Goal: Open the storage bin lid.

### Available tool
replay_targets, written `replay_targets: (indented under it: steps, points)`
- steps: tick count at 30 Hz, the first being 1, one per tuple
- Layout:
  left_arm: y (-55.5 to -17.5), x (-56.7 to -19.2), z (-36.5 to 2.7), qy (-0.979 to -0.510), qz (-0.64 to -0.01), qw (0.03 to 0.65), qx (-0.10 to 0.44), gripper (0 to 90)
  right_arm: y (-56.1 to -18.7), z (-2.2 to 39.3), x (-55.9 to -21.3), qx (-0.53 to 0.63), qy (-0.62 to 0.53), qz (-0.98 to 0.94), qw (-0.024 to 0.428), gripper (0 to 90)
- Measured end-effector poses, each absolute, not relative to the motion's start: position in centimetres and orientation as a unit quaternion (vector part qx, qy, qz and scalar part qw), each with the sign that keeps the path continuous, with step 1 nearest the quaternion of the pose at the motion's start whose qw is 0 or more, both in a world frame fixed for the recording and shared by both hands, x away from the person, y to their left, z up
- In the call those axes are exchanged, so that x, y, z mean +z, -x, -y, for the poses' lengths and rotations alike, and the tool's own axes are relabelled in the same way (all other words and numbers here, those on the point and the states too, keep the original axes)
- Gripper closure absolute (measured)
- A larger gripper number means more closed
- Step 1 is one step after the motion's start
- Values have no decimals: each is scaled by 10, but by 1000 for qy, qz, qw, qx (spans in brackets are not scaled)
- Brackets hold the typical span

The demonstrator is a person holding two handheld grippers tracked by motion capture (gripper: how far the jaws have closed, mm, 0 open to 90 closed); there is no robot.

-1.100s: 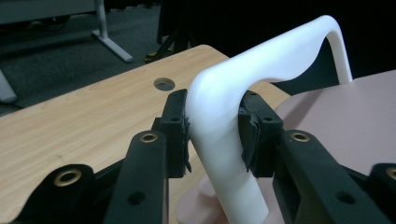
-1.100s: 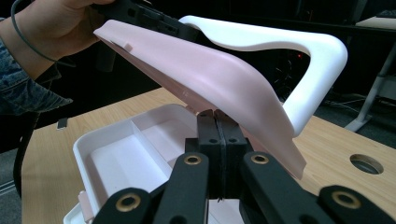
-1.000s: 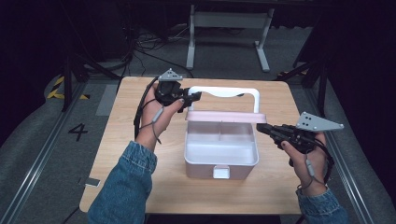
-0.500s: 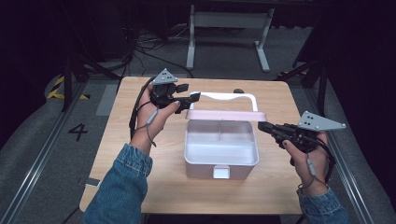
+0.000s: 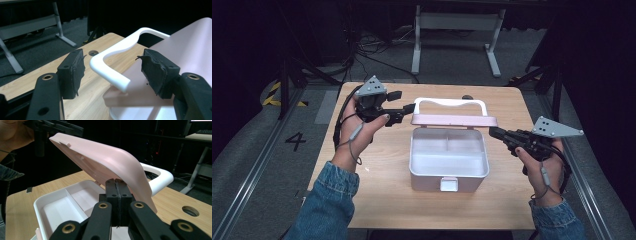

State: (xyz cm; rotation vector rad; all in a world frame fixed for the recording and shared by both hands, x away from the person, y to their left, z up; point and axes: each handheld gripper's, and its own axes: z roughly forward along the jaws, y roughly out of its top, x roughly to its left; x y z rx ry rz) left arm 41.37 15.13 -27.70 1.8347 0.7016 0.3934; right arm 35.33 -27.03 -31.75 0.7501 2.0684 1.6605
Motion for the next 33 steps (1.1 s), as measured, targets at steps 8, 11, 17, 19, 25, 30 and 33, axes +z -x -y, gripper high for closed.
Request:
replay_targets:
  steps: [8,11,17,19,25,30,33]
  points:
    - [-391,-273,-175,-776,-281,537,176,349,-356,272,-317,592,-274,-734,188,900]
    - [-381,-276,-179,-776,-277,538,180,332,-358,273,-317,596,-275,-731,188,900]
    - [-372,-288,-174,-785,-262,530,183,288,-360,273,-316,600,-277,-727,187,900]
    - [-371,-292,-169,-785,-259,531,185,284,-361,273,-316,601,-279,-726,185,900]
    - [-375,-301,-153,-782,-252,537,189,272,-361,274,-316,601,-280,-725,184,900]
    - [-382,-304,-141,-779,-248,543,189,273,-361,275,-316,603,-279,-724,185,900]
    - [-385,-304,-138,-779,-247,544,192,278,-361,275,-316,604,-281,-723,183,900]
